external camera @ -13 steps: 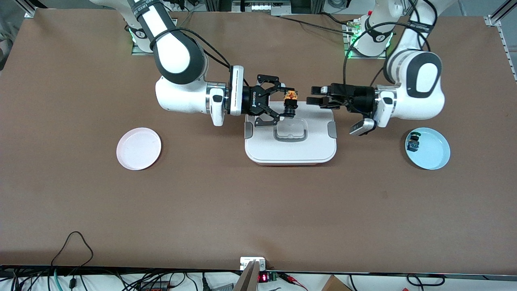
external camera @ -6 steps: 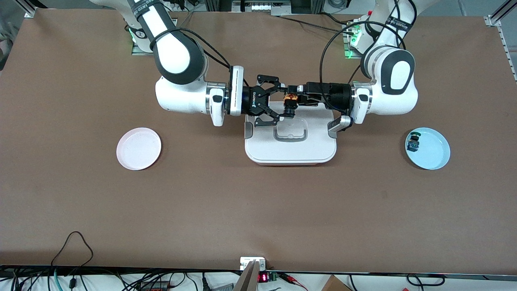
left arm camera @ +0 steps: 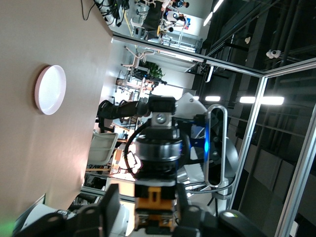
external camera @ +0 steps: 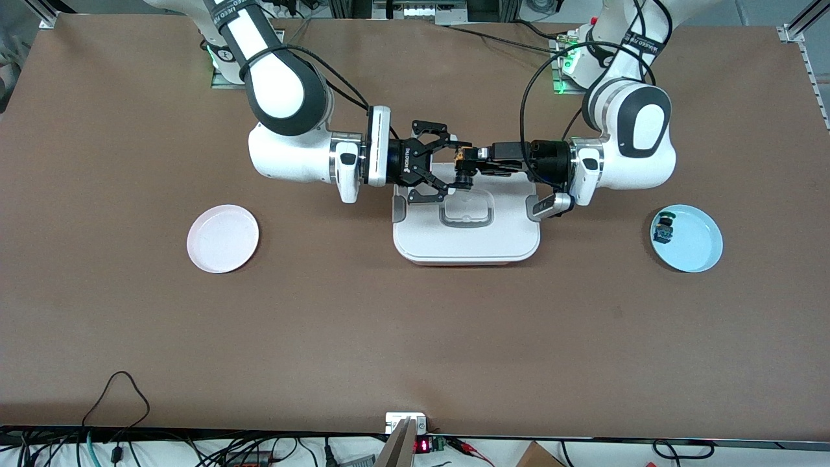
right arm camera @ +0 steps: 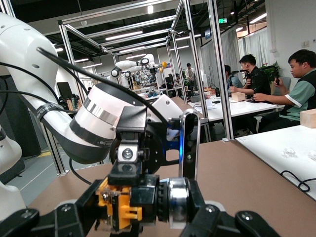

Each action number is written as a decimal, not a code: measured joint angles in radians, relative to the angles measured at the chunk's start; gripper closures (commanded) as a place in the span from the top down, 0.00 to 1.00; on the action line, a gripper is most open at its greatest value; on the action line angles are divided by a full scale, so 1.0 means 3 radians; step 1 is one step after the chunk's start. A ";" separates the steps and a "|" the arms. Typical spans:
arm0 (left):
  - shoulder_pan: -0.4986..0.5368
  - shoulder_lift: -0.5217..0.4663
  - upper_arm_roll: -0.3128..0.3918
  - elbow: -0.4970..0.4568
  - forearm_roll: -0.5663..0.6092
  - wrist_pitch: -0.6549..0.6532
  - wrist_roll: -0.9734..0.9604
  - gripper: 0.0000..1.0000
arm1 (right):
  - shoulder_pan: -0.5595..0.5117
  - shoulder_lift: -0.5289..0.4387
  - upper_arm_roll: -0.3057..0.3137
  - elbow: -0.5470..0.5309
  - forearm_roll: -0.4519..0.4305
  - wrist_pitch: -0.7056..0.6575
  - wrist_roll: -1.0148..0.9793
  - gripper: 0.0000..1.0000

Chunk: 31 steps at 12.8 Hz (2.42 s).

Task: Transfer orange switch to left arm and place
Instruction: 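Close the left gripper on the orange switch beside the right gripper, then open the right gripper and withdraw while the left gripper pulls the switch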

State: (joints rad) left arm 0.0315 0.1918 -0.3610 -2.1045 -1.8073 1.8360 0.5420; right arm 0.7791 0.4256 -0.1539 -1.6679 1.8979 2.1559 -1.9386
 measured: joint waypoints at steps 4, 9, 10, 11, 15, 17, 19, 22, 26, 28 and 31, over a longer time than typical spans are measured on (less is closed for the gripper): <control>0.0000 0.0003 -0.0003 0.0014 -0.0046 0.0000 0.0113 0.13 | 0.0000 -0.0002 -0.0006 0.0007 0.0016 0.0002 -0.0040 0.03; 0.0000 0.0005 -0.0008 0.0030 -0.0048 0.0005 0.0115 0.13 | -0.0004 -0.0005 -0.0012 0.0012 0.0016 -0.0005 -0.0040 0.99; 0.0000 0.0009 -0.0013 0.0039 -0.0050 0.0015 0.0116 0.13 | -0.0008 -0.0005 -0.0013 0.0013 0.0016 -0.0009 -0.0040 1.00; 0.0000 0.0012 -0.0012 0.0048 -0.0050 0.0023 0.0138 0.13 | -0.0023 -0.0007 -0.0021 0.0013 0.0015 -0.0010 -0.0034 1.00; 0.0038 0.0012 0.0015 0.0097 0.0181 0.0029 0.0234 0.13 | -0.0313 -0.0061 -0.0077 0.0030 -0.0348 -0.0395 0.0196 1.00; 0.0144 0.0011 0.0018 0.0243 0.0773 0.0029 0.0234 0.13 | -0.0617 -0.0133 -0.0089 0.0029 -0.0588 -0.0923 0.0303 1.00; 0.0273 0.0011 0.0023 0.0361 0.1432 0.0022 0.0235 0.13 | -0.0925 -0.0182 -0.0100 0.0023 -0.0812 -0.1422 0.0310 1.00; 0.0411 0.0011 0.0024 0.0540 0.2604 -0.0085 0.0241 0.13 | -0.1367 -0.0309 -0.0107 -0.0046 -0.1160 -0.1999 0.0319 1.00; 0.0632 0.0011 0.0030 0.0751 0.4084 -0.0309 0.0246 0.14 | -0.1856 -0.0480 -0.0110 -0.0215 -0.1407 -0.2470 0.0319 1.00; 0.0704 0.0011 0.0031 0.0849 0.4923 -0.0488 0.0306 0.14 | -0.2018 -0.0523 -0.0109 -0.0258 -0.1565 -0.2602 0.0335 1.00; 0.0811 0.0037 0.0033 0.0888 0.6054 -0.0567 0.0674 0.14 | -0.2187 -0.0574 -0.0122 -0.0254 -0.2076 -0.2659 0.0745 1.00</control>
State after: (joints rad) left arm 0.2748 0.2029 -0.3510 -1.8381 0.0090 1.6659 0.7442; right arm 0.1232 0.2533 -0.1905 -1.7441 1.2753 1.3582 -1.7151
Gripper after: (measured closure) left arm 0.670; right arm 0.000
